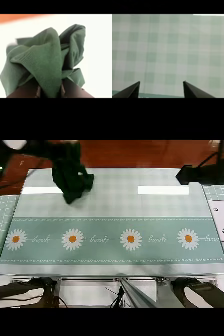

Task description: Fold the shirts.

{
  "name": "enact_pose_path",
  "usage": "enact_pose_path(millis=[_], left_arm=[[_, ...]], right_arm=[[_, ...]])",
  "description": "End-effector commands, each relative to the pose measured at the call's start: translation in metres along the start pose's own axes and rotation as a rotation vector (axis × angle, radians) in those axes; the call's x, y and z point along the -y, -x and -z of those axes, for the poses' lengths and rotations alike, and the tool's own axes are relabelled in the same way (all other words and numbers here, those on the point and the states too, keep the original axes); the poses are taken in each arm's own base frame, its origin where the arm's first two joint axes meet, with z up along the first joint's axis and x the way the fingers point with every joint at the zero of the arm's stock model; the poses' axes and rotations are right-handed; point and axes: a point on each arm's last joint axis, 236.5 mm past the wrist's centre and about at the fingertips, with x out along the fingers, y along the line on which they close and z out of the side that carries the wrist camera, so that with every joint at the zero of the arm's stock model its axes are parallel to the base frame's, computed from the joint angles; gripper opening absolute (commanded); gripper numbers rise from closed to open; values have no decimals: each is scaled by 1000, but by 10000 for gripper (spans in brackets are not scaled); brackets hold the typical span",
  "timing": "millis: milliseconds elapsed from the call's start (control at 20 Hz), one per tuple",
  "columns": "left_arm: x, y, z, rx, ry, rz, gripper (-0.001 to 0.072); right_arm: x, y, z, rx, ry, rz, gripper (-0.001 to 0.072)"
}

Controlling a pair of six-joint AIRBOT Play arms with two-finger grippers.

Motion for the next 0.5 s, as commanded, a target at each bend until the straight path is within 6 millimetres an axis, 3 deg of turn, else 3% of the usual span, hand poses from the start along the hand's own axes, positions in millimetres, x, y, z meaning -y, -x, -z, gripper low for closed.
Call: enact_pose_path(millis=[0, 100, 250, 350, 450], left_arm=[[57, 119, -71, 311, 51, 173, 38], [86, 167, -83, 403, 27, 236, 39], [139, 215, -90, 495, -5, 371, 38], [178, 231, -84, 504, -33, 469, 38], [219, 231, -64, 462, -66, 564, 39]], right_arm=[[-1, 72, -1, 94, 23, 3, 621], [-3, 102, 1, 140, 26, -1, 621], [-5, 134, 12, 166, 29, -7, 621], [-5, 147, 18, 173, 36, -8, 621], [-5, 154, 24, 170, 48, -6, 621]])
